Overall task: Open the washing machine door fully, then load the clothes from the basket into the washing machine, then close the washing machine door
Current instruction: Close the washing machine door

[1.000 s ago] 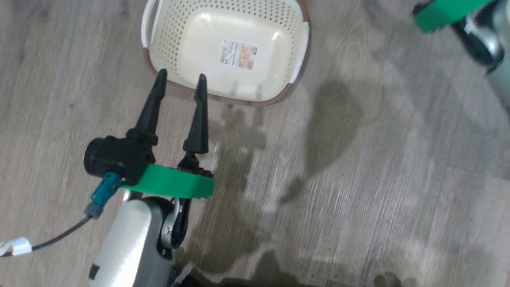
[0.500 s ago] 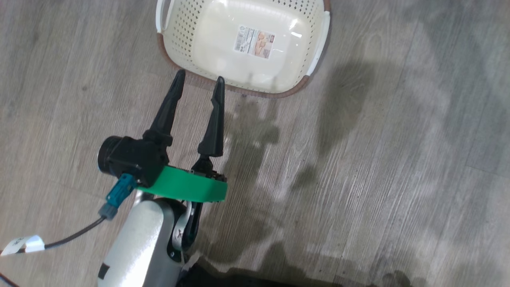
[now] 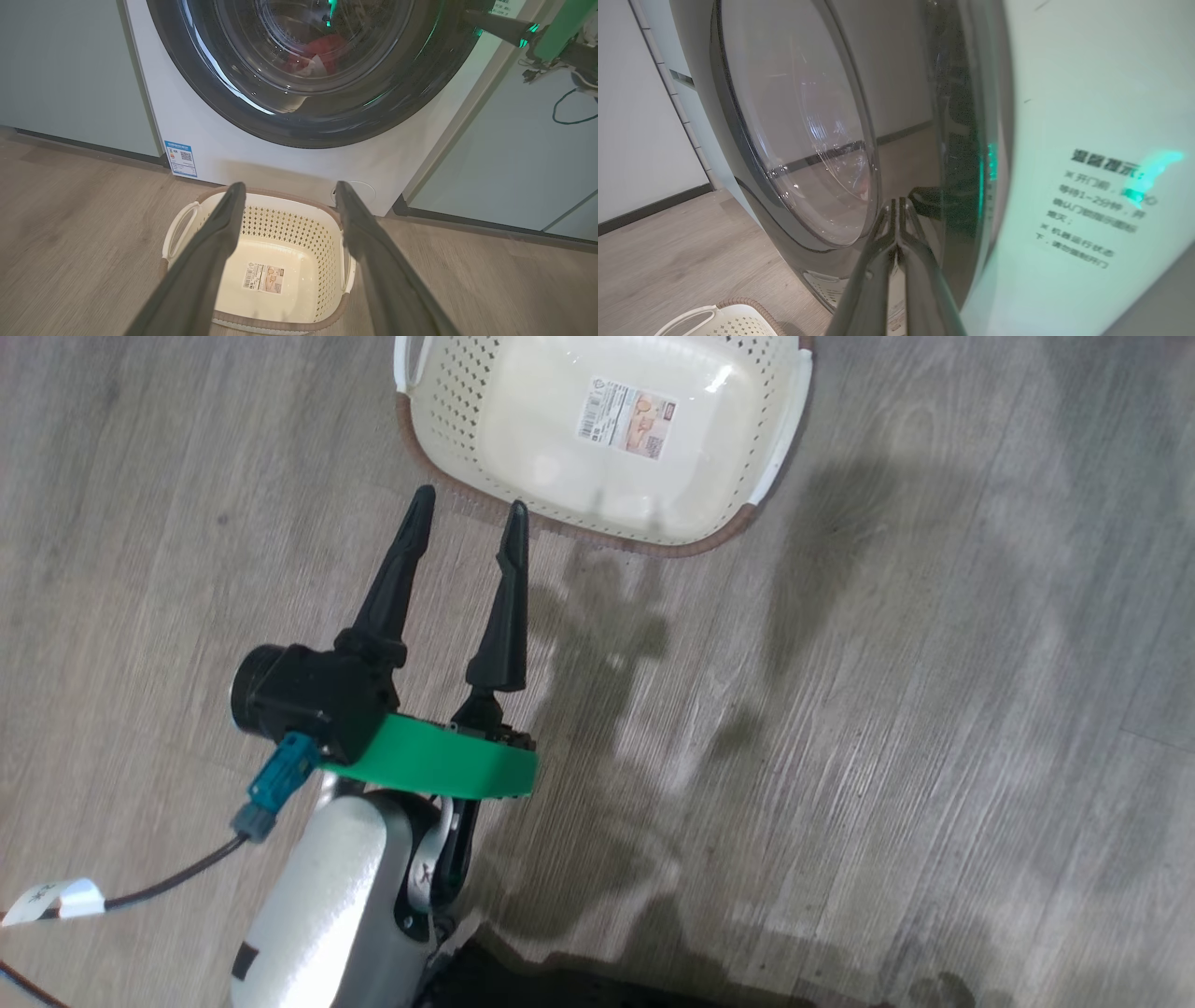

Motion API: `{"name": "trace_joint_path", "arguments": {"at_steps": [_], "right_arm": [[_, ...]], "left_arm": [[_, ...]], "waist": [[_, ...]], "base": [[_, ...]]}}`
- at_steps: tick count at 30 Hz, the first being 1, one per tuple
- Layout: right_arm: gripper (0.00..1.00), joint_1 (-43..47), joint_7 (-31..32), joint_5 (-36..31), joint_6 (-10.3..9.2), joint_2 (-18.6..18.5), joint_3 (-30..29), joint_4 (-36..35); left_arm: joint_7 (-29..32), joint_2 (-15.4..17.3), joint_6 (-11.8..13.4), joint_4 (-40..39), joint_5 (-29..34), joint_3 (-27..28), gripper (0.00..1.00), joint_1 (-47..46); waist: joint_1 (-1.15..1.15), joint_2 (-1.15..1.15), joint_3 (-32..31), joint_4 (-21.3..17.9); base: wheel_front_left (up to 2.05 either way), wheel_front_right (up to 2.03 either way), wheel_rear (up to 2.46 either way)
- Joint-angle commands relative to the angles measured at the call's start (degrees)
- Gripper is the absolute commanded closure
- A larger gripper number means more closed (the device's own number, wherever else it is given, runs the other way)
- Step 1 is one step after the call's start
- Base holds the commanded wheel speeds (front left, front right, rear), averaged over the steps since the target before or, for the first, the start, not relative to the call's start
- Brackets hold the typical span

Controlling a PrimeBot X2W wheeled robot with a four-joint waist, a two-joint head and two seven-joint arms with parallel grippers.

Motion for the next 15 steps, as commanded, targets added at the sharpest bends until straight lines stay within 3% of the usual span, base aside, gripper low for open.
{"name": "trace_joint_path", "arguments": {"at_steps": [1,9,15], "right_arm": [[1.00,-1.8,-0.4,0.0,-0.80,-0.7,-2.7,-0.8],[1.00,4.7,-0.4,0.1,-0.80,-0.6,-5.1,-5.7],[1.00,13.4,-0.4,0.6,-0.80,0.1,-7.9,-11.7]], "left_arm": [[-0.5,0.6,0.3,-1.6,-0.3,1.8,0.00,-0.1],[-0.5,0.6,-0.5,-0.8,0.9,2.8,0.00,-0.3],[-0.5,0.6,-2.0,1.1,2.5,5.2,0.00,1.6]], "waist": [[-0.01,0.00,-0.6,-0.6],[-0.01,0.00,-4.2,-3.0],[-0.01,0.00,-10.1,-6.9]], "base": [[0.00,0.00,0.00],[0.00,0.00,0.00],[0.00,0.00,0.00]]}}
